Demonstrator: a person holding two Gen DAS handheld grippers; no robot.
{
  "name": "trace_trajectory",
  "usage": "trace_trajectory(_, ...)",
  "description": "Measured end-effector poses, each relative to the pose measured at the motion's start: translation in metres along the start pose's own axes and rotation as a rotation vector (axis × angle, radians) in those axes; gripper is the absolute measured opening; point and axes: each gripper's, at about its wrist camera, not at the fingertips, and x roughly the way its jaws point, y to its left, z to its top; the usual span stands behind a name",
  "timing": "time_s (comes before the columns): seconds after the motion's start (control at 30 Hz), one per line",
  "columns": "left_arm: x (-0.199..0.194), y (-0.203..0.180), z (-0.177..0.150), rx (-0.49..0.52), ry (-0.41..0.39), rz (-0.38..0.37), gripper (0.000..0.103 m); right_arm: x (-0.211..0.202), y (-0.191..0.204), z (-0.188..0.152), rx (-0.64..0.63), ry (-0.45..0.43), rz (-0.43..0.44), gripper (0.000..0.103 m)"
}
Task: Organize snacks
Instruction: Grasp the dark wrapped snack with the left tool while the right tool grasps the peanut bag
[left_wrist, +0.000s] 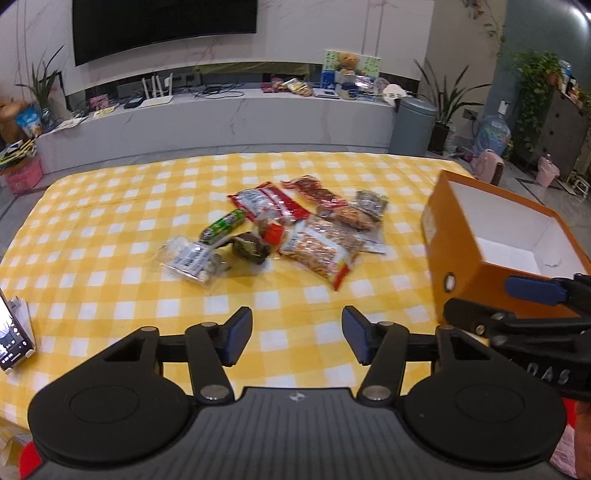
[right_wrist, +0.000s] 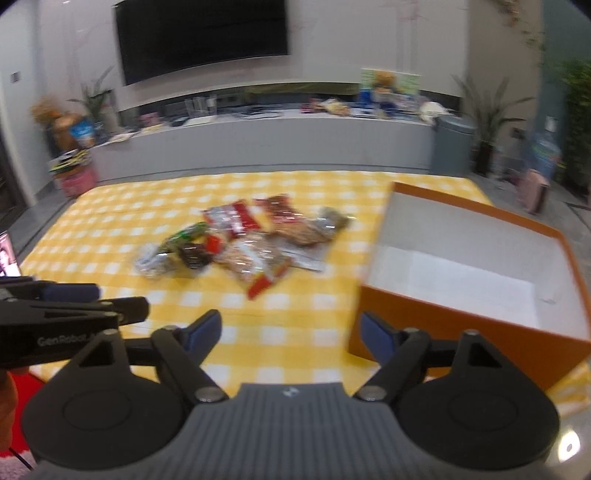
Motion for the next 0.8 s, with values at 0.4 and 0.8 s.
trace_trajectory(0.4, 0.065, 0.045, 0.036, -0.160, 0.050, -0.024, 0.072, 0.104, 0.025, 0.037, -0.140, 0.029, 0.062, 0.075)
trace_trajectory(0.8, 0.149, 0.073, 0.049, -0.270, 0.054, -0.018, 0.066, 0.212, 0.034, 0.052, -0.295, 0.055, 0.043, 0.088)
